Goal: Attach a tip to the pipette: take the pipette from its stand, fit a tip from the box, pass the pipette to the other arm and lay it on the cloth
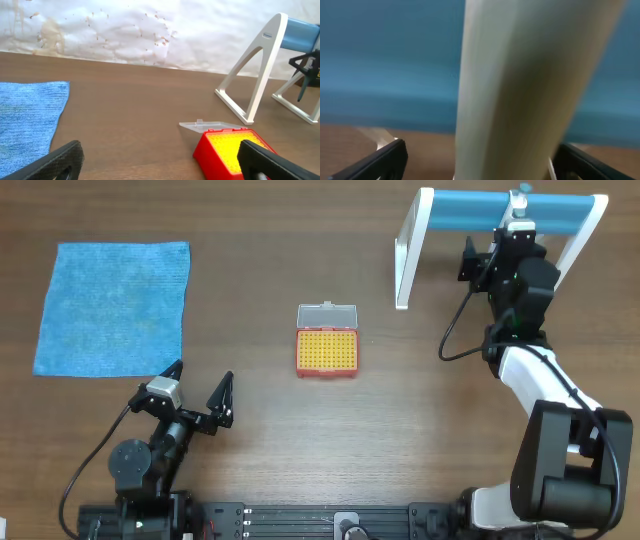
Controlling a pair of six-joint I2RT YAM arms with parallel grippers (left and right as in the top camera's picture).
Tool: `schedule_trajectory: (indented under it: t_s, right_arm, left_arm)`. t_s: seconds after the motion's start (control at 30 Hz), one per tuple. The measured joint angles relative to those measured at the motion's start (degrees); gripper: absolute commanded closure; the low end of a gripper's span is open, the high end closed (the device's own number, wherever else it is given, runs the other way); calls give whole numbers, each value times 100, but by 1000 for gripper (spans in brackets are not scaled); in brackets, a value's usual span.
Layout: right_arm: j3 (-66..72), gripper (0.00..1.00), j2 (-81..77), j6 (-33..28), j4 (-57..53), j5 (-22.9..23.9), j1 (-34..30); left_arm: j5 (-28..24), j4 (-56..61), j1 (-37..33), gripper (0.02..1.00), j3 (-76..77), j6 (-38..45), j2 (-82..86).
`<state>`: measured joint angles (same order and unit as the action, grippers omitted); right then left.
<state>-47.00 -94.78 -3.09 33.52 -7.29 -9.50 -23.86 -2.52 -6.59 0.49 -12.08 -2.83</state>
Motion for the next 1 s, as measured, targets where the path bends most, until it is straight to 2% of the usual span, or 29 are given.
schedule_trajectory:
  t_s: [0.17,0.2,0.27,0.3,0.33,0.67,1.0]
  right_arm:
    - [-120,327,-92,66,28,-35,0]
    - [-120,549,-92,63,35,-39,0]
    - [-122,814,-92,81,50,-39,0]
    - [-125,893,-92,85,57,-42,0]
    - [-125,925,-92,103,70,-57,0]
    - [-127,925,-79,83,55,-59,2]
    - [-129,928,682,83,70,-59,2]
  left_arm:
    - [0,0,0,23,0,2,0]
    - [0,0,0,23,0,2,0]
    - [0,0,0,23,0,0,0]
    - [0,0,0,23,0,2,0]
    - [0,0,0,23,0,2,0]
    - [0,0,0,23,0,2,0]
    - [0,0,0,23,0,2,0]
